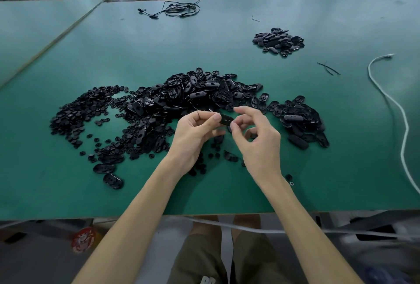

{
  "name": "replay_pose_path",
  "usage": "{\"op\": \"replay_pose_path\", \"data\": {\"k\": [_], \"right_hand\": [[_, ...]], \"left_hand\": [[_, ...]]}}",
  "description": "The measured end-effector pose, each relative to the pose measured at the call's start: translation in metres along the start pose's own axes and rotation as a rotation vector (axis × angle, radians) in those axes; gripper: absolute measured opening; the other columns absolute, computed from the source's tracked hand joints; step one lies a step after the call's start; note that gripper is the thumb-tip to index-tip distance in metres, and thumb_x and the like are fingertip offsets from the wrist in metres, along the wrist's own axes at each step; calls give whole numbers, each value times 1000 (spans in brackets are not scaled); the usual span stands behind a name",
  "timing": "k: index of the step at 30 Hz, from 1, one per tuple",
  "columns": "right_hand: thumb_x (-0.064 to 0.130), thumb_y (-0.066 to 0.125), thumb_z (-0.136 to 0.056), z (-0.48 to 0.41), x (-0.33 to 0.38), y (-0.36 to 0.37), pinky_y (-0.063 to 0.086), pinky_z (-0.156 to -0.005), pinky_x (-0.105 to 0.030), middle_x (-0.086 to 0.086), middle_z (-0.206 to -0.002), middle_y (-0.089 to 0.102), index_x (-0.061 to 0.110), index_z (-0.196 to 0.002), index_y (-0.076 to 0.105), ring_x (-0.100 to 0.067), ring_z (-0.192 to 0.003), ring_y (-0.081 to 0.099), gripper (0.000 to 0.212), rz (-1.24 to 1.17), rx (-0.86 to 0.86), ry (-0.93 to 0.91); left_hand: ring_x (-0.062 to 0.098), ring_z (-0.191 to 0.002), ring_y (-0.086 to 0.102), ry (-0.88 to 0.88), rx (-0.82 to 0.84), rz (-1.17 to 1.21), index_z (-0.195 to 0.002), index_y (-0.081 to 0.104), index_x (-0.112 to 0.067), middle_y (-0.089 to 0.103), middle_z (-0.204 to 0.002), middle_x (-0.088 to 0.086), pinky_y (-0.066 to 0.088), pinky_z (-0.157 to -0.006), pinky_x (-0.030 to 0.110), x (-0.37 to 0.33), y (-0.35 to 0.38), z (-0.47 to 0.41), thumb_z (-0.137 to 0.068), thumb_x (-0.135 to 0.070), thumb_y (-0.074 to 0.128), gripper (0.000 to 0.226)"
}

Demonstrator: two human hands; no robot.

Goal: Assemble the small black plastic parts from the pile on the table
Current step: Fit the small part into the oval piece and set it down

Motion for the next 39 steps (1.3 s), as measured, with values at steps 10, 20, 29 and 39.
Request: {"op": "replay_pose_path", "data": {"k": [10,20,29,39], "right_hand": [[9,75,-93,1,-1,0,51,-73,-20,13,-98,69,24,-97,74,-13,-88,66,15,41,3,27],[11,75,-93,1,-4,-1,53,-72,-26,12,-96,68,24,-98,75,-13,-85,65,14,28,-10,39],[10,76,-93,0,-1,-5,52,-71,-26,11,-95,65,19,-97,76,-13,-85,63,10,59,-25,27],[5,74,-94,-1,5,-5,45,-76,-9,1,-108,63,15,-102,80,1,-90,61,14,48,-27,-46]], "left_hand": [[18,-86,65,17,65,-43,-84,64,-8,69,-91,6,59,-83,31,-1,3,0,-83,-13,76,13],[21,-89,66,39,105,-112,-85,63,-8,68,-99,13,58,-89,37,-4,7,4,-81,-11,78,16],[19,-83,68,50,138,-136,-83,65,-11,71,-94,8,60,-85,35,-4,10,6,-81,-11,80,15],[20,-79,71,-15,127,-7,-95,62,-1,73,-96,16,59,-79,29,0,8,4,-88,-7,75,16]]}}
Point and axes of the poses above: each hand's wrist, its own z-axis away from the middle knuckle, its own y-axis out of the palm, x = y × z, the point moved 7 cm from there along -z, towards the middle knuckle
